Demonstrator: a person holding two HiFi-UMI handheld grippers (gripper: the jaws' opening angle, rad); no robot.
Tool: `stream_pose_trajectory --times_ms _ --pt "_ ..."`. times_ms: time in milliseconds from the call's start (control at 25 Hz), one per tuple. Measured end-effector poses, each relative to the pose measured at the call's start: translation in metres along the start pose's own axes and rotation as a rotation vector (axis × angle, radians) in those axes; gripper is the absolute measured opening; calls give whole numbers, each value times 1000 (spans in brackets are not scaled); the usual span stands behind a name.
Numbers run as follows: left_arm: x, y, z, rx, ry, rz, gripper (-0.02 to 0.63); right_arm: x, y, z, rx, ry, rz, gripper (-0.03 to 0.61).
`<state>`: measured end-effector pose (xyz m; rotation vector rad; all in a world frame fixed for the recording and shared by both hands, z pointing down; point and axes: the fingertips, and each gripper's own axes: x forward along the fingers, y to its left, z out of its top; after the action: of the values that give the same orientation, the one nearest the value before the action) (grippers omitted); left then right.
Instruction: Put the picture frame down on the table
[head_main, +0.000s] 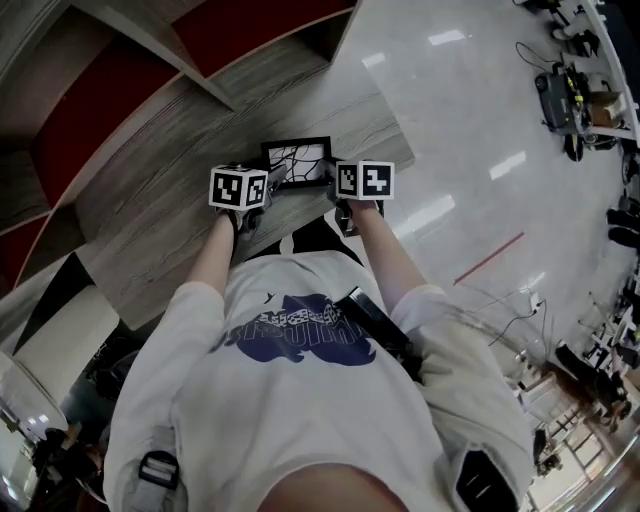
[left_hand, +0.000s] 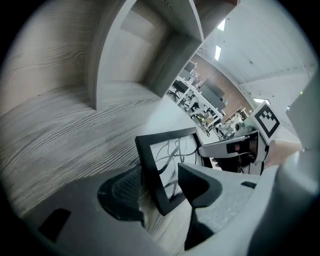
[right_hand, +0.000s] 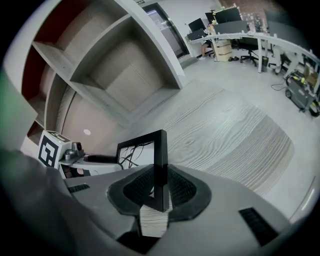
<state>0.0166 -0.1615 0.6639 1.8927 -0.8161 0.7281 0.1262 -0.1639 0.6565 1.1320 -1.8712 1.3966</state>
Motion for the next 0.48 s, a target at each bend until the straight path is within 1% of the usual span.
stream_pose_trajectory --times_ms 160,480 --pt "4 6 4 -6 32 22 204 8 -3 7 -15 29 -23 78" --pt "7 10 1 -14 82 55 204 15 -7 7 -32 80 -65 83"
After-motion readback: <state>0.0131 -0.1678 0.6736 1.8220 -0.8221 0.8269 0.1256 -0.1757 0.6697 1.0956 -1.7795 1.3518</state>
